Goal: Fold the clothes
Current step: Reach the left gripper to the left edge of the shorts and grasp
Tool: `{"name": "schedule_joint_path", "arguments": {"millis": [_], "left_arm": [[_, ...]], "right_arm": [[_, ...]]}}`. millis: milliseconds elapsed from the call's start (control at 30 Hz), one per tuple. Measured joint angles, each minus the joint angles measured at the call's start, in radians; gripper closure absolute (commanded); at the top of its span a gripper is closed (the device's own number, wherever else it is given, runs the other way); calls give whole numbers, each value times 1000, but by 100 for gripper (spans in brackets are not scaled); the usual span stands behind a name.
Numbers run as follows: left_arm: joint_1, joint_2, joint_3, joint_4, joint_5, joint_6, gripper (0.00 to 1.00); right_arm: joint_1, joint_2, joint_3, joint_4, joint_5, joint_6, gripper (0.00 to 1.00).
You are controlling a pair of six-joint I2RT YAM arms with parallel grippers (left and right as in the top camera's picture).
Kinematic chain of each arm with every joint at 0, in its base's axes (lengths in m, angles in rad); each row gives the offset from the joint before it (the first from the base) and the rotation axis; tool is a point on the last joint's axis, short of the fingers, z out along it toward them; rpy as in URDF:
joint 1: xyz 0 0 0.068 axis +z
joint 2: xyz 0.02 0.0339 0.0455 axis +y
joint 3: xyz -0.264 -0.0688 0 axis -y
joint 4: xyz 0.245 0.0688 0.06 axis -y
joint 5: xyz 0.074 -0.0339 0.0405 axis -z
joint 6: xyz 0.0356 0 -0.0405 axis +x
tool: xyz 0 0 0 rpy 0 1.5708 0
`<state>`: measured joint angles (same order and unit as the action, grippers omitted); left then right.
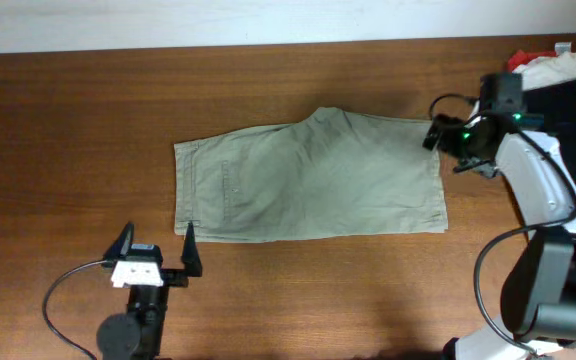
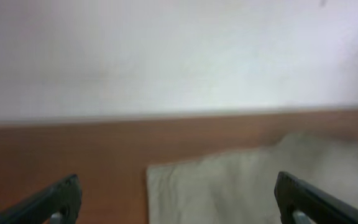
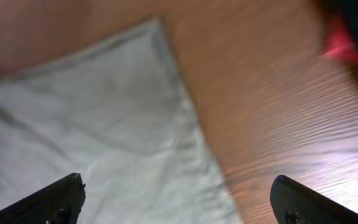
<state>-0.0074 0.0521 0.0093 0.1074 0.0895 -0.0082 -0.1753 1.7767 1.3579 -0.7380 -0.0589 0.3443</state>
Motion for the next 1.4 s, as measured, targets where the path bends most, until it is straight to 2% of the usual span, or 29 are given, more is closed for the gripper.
{"name": "schedule_joint_path", "arguments": {"millis": [67, 133, 233, 367, 500, 633, 700, 733, 900, 1233, 1400], "left_arm": [[0, -4, 3, 68, 39, 0, 1], [0, 5, 10, 68, 62, 0, 1], [0, 115, 111, 17, 74, -1, 1], [-2, 551, 452, -122, 142, 26, 1], [-3, 1038, 918, -434, 290, 95, 1], [8, 1376, 1180, -591, 436, 113, 1], [66, 1474, 1234, -667, 483, 79, 1], [139, 1539, 1254, -687, 543, 63, 1], [333, 1714, 1260, -745, 705, 37, 1], [348, 1985, 1264, -787, 682, 61, 1], [342, 1986, 1268, -830, 685, 98, 1]], "right_arm": [[-32, -2, 3, 0, 27, 0, 1], [-61, -2, 3, -3, 43, 0, 1], [-68, -2, 3, -3, 54, 0, 1], [-68, -5, 5, -2, 59, 0, 1], [-68, -7, 6, 0, 60, 0, 1], [-68, -7, 5, -4, 60, 0, 1], [-68, -7, 6, -3, 60, 0, 1], [-68, -7, 5, -3, 60, -1, 1], [-68, -7, 5, -3, 60, 0, 1], [-68, -7, 5, -3, 60, 0, 1], [-68, -7, 5, -3, 60, 0, 1]]}}
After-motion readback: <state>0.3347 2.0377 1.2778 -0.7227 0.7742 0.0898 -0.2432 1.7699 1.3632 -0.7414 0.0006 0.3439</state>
